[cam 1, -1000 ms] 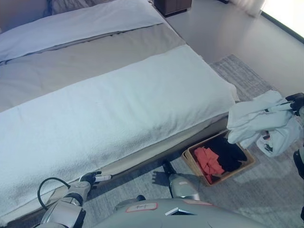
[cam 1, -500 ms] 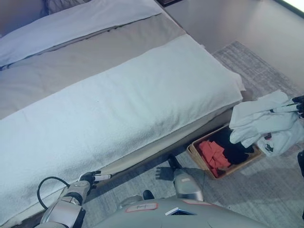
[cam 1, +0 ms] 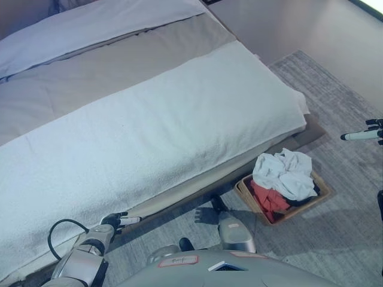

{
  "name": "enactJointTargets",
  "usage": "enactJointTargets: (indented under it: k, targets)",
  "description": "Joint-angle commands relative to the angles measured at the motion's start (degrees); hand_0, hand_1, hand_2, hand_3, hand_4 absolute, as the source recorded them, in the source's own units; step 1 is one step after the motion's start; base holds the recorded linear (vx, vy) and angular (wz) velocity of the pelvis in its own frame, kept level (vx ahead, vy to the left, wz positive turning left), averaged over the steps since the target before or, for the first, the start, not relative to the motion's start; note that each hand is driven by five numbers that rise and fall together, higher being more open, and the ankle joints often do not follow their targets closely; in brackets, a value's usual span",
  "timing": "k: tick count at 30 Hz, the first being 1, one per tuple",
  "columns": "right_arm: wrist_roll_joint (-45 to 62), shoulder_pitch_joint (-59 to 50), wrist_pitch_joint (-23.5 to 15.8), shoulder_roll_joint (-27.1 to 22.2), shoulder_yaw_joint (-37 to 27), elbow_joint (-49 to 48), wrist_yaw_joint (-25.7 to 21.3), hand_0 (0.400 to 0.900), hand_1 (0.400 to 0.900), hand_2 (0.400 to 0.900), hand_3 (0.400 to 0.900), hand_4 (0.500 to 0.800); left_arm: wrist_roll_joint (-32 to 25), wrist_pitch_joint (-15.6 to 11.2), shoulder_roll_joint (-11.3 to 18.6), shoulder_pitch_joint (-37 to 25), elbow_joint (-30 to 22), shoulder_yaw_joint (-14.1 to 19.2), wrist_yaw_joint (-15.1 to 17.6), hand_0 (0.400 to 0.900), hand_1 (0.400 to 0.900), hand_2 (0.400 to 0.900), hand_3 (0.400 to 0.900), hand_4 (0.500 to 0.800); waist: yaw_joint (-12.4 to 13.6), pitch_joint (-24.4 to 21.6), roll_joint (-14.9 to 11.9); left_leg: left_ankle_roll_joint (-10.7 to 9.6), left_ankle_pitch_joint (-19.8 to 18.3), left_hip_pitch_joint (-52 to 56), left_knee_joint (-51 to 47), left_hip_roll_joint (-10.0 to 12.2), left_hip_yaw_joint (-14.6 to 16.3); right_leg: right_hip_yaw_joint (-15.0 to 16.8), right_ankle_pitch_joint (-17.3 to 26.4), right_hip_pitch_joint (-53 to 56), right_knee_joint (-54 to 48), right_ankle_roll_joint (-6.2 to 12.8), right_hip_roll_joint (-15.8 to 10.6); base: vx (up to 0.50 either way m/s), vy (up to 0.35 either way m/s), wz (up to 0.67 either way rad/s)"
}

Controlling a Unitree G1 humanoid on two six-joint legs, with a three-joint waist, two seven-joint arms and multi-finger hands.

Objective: Put the clothes on the bed into the basket.

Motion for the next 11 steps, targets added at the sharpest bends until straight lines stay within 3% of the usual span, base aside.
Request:
enactJointTargets:
  k: [1, 11]
  targets:
    - [0.1, -3.9, -2.0, -5.6, 3.4, -0.1, -2.7, 0.900, 0.900, 0.900, 0.900, 0.800, 1.5, -0.5, 4.8, -0.1, 0.9, 1.2, 1.0, 0.900, 0.900, 0.900, 0.900, 0.800, 0.7, -1.9, -1.0, 1.1, -8.4, -2.3, 7.0, 0.6, -5.3, -1.3, -1.2, -1.5, 3.1, 4.30, -1.3, 0.00, 0.000, 0.00]
    - [0.1, -3.1, -2.0, -5.2, 2.9, 0.0, -2.8, 0.900, 0.900, 0.900, 0.900, 0.800, 1.5, -0.6, 4.0, -0.3, 0.5, 0.7, 1.2, 0.900, 0.900, 0.900, 0.900, 0.800, 1.3, -1.9, -1.3, 0.9, -7.9, -2.6, 6.8, 0.6, -5.7, -1.6, -1.2, -1.6, 3.0, 4.03, -1.5, 0.00, -0.002, 0.01]
